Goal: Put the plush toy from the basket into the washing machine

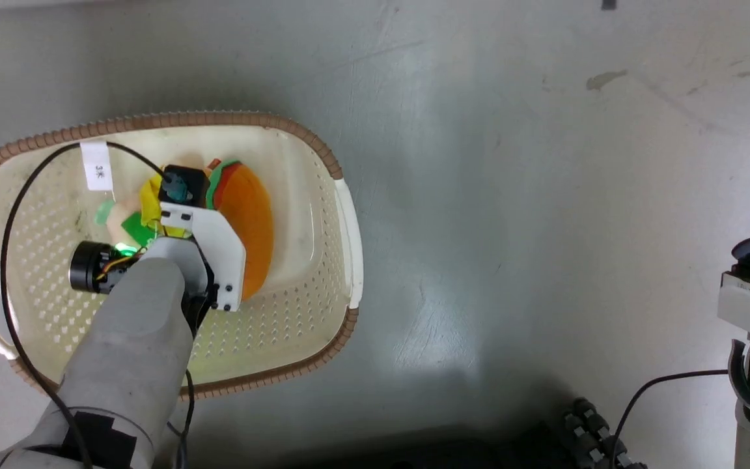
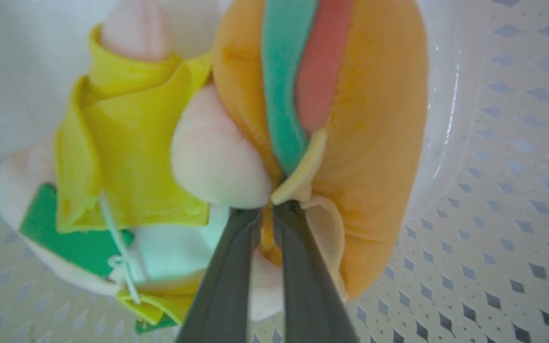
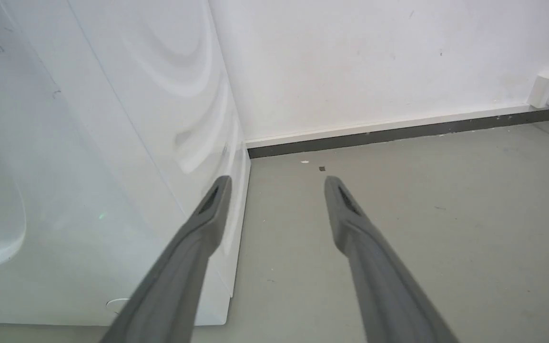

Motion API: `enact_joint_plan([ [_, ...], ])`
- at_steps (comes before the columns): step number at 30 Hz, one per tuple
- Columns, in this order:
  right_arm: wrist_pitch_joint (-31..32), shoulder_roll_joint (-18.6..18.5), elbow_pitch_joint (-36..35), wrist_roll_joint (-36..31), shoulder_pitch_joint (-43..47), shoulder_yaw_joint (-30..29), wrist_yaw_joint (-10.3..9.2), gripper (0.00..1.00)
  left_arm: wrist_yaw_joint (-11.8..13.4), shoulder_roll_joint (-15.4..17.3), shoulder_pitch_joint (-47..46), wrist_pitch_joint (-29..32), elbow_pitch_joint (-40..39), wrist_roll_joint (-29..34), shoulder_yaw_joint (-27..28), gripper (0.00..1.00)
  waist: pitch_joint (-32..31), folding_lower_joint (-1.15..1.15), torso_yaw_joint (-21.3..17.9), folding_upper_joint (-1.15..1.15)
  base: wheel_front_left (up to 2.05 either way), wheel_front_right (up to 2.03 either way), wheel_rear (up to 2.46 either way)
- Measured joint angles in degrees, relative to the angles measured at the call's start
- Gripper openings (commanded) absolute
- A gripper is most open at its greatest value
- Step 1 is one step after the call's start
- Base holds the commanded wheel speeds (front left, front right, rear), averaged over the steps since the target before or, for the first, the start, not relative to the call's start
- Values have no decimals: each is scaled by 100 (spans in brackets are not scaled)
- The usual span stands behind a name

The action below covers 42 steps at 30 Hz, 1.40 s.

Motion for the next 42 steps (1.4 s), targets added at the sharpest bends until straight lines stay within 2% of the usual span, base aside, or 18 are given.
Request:
enact_joint_plan([
  [6,-2,0,142,37,0,18,0,100,-87,-26,225,-92,88,-115,-4,0,-407,0,-13,0,0,0,0],
  [13,-3,-1,423,41,195,97,0,100,-226,-168,873,-454,122,-294,20,0,-1204,0,27,0,0,0,0],
  [18,-3,-1,605,11,559,151,0,100,-389,-266,1239,-876,132,-287,-103,0,-1895,-1,123,0,0,0,0],
  [25,-3,0,795,-65,1089,255,0,100,-545,-390,1649,-1768,126,-235,-319,0,-2988,-1,337,0,0,0,0],
  [36,-3,-1,932,-71,1780,225,0,100,-586,-467,2035,-2319,-357,-246,-409,0,-4245,-1,624,0,0,0,0],
  [42,-3,-1,942,-62,1946,165,0,100,-334,-334,2265,-2352,-1228,-235,-356,0,-4666,-1,802,0,0,0,0],
])
